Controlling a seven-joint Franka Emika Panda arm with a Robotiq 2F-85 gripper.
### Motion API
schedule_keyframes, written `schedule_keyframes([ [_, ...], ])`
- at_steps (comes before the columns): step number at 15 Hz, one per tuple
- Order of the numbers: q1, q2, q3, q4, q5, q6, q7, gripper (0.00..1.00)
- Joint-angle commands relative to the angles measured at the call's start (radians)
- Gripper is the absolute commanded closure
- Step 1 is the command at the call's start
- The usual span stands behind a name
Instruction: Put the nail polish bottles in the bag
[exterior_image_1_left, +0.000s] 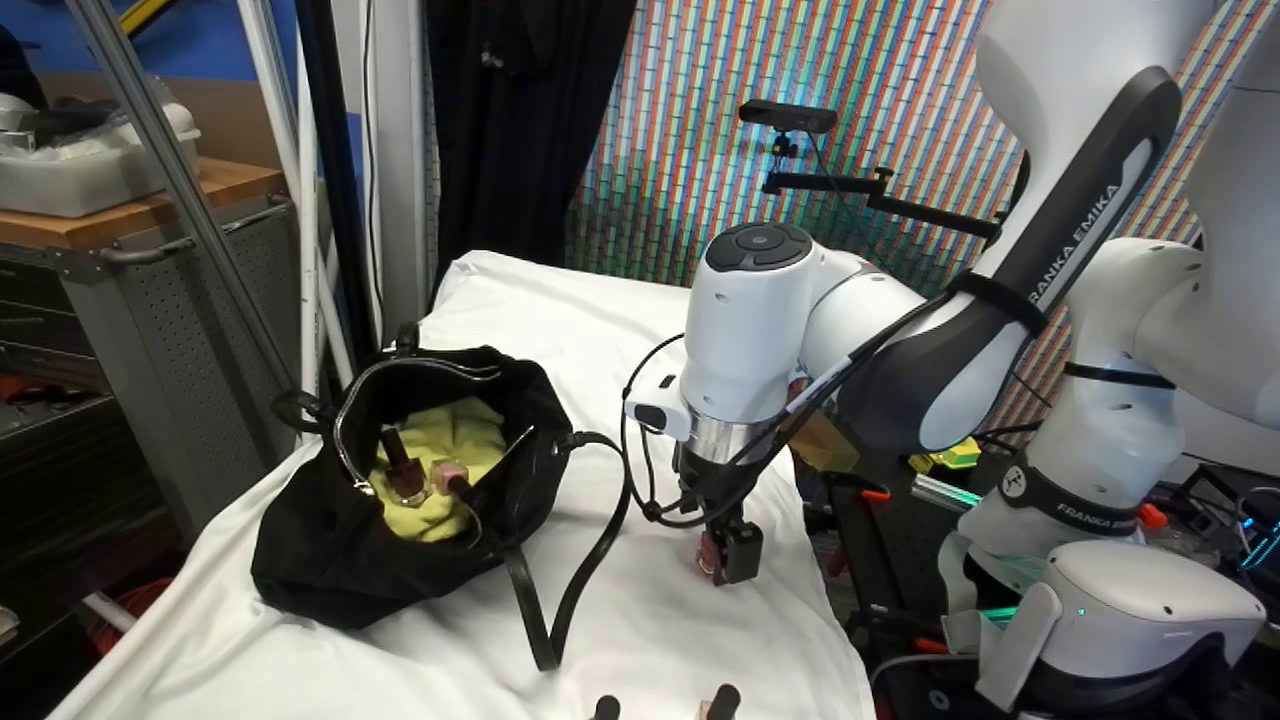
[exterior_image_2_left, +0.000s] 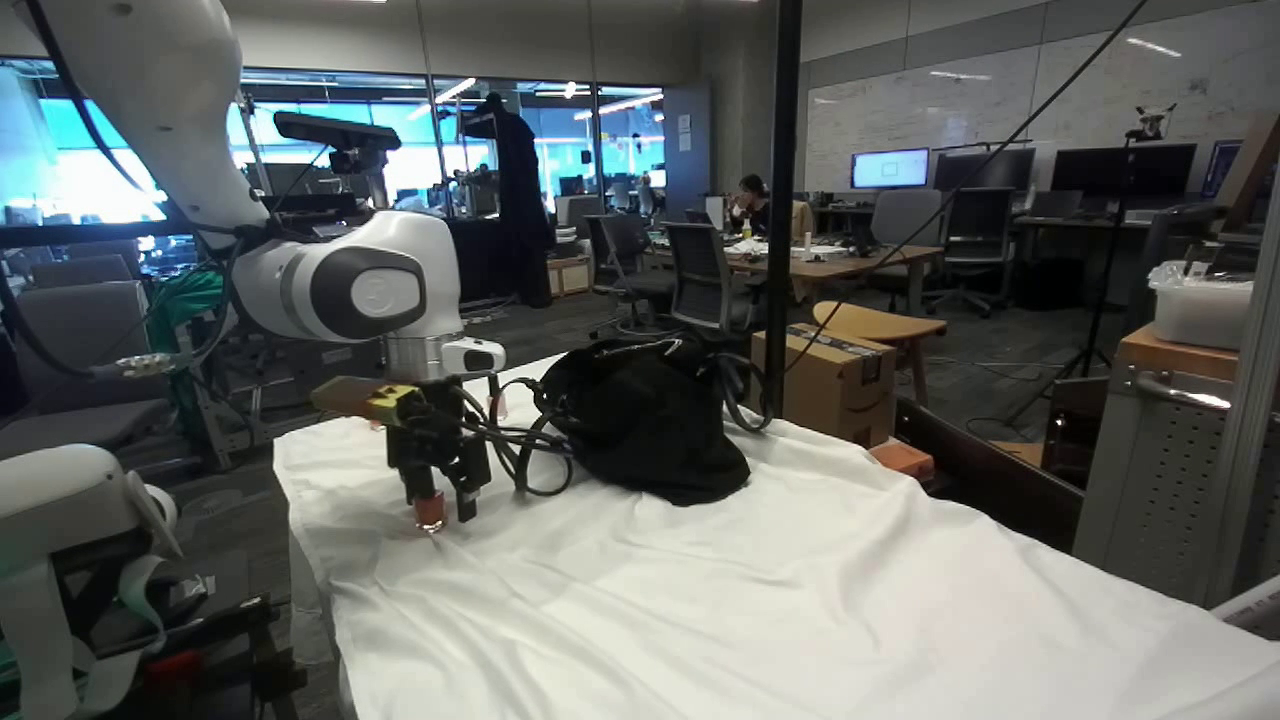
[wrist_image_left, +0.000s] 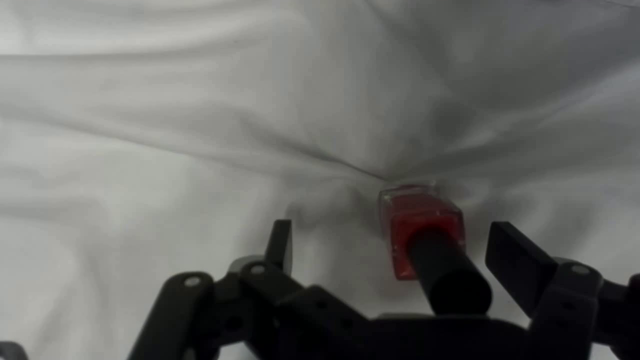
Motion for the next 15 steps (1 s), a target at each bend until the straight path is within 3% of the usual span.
schedule_keyframes([
  [1, 0.011, -0.018, -0.007, 0.004, -0.022, -0.032, 0.008, 0.0],
  [15, 0.009, -0.055, -0.003, 0.001, -0.019, -0.05, 0.002, 0.0],
])
